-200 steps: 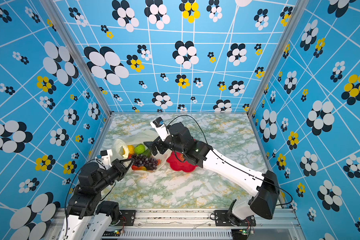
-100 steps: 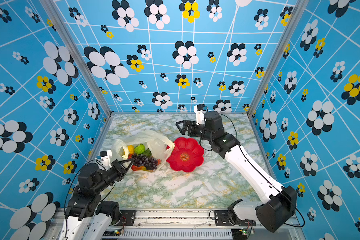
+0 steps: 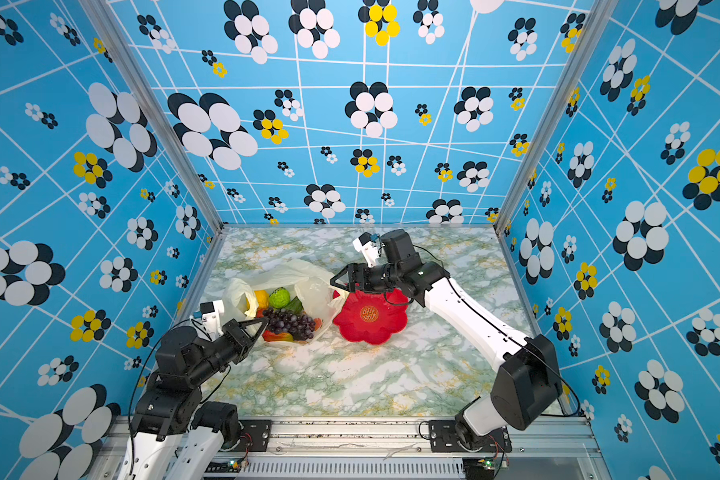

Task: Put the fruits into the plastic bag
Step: 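Withdraw the right gripper from the bag back over the red bowl, then grasp the free bag handle with the right gripper while the left holds the other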

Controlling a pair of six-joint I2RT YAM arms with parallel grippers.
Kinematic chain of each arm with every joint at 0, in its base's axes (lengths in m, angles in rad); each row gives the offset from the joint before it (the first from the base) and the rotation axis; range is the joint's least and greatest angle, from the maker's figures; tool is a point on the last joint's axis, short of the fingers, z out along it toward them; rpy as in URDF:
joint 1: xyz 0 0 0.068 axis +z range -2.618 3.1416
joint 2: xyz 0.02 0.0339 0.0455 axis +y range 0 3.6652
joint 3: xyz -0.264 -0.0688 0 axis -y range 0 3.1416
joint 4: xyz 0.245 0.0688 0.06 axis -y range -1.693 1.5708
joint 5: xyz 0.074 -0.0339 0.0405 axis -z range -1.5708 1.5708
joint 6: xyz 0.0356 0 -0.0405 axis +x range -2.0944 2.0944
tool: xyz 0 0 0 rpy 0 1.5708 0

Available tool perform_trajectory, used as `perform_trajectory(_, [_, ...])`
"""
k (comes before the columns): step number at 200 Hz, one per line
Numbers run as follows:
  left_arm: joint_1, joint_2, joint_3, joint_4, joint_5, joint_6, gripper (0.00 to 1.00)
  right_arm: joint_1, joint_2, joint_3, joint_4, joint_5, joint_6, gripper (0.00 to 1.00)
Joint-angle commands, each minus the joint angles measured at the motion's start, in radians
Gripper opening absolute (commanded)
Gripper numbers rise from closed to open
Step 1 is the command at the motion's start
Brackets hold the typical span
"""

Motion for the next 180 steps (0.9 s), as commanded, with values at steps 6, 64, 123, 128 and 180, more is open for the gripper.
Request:
perform_trajectory(6, [0.008, -0.003, 0.015, -0.005, -0.005, 0.013, 0.0, 0.046, 0.049, 0.083, -0.084, 0.001, -0.093, 0.79])
perform_trajectory(64, [0.008, 0.007, 0.033, -0.013, -0.011, 0.025, 0.0, 0.071, 0.059, 0.108, -0.143, 0.113, -0.15, 0.54])
perform_trajectory(123, [0.008, 0.009, 0.053, -0.041, -0.013, 0.044, 0.0, 0.071, 0.027, 0.073, -0.087, 0.116, -0.12, 0.01])
perform_trajectory(128, [0.008, 0.007, 0.056, -0.046, -0.014, 0.049, 0.0, 0.071, 0.022, 0.07, -0.079, 0.119, -0.113, 0.0])
perform_trajectory(180, [0.008, 0.027, 0.169, -0.222, -0.042, 0.188, 0.48, 0.071, 0.005, 0.058, -0.027, 0.124, -0.086, 0.0])
